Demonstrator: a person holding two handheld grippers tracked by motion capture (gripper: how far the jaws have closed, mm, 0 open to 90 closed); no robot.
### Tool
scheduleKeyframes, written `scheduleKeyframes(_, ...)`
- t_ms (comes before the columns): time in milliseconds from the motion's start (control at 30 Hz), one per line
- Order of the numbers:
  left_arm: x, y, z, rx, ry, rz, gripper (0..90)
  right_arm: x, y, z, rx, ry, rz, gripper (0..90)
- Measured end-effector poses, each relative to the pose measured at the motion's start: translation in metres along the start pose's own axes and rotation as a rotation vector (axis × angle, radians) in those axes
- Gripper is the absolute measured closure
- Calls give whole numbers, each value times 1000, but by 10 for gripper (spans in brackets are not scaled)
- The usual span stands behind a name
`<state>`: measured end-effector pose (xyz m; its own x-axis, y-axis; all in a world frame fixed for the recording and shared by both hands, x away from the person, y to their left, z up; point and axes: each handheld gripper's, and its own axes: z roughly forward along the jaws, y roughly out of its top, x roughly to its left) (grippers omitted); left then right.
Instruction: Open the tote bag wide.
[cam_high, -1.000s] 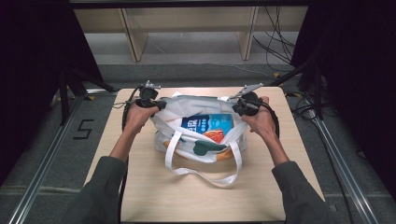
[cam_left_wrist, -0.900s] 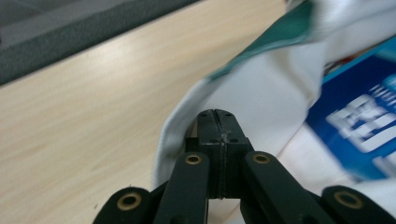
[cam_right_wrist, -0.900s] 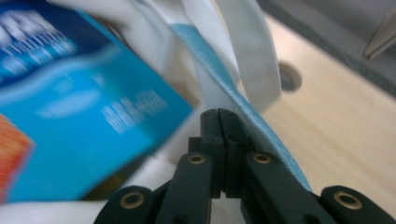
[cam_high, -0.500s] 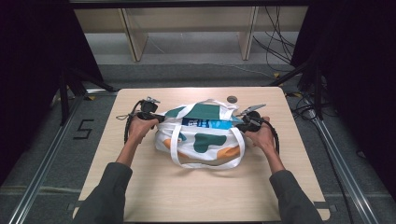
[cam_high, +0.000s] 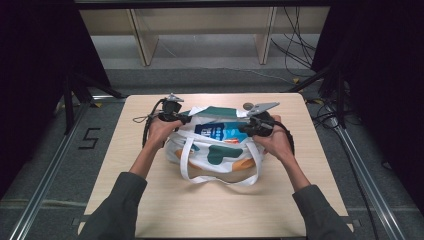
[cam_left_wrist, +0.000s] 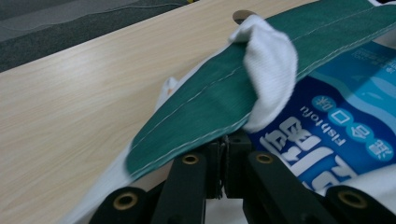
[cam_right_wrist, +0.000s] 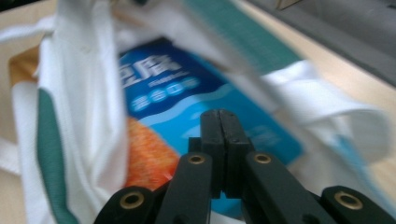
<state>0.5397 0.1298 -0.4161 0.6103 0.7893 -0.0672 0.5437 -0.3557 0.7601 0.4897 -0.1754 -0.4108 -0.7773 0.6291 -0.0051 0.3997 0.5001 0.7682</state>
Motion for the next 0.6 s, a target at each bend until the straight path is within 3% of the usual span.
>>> scheduleKeyframes(33, 0, 2, 2, 4, 5, 1, 875, 7, -3, 4, 47, 6, -37, 900)
scheduleKeyframes(167, 5, 5, 9, 28, 43, -9, 876, 14, -13, 2, 54, 38, -42, 900)
scheduleKeyframes(267, 9, 5, 14, 42, 74, -33, 882, 24, -24, -4, 130, 59, -60, 900)
scheduleKeyframes(400, 15, 4, 15, 50, 86, -60, 892, 42, -51, -2, 200, 92, -100, 900)
scheduleKeyframes(533, 19, 1, 18, 56, 100, -77, 894, 51, -62, 0, 218, 116, -104, 900)
scheduleKeyframes(600, 18, 0, 22, 75, 125, -59, 893, 51, -62, 0, 210, 111, -110, 900)
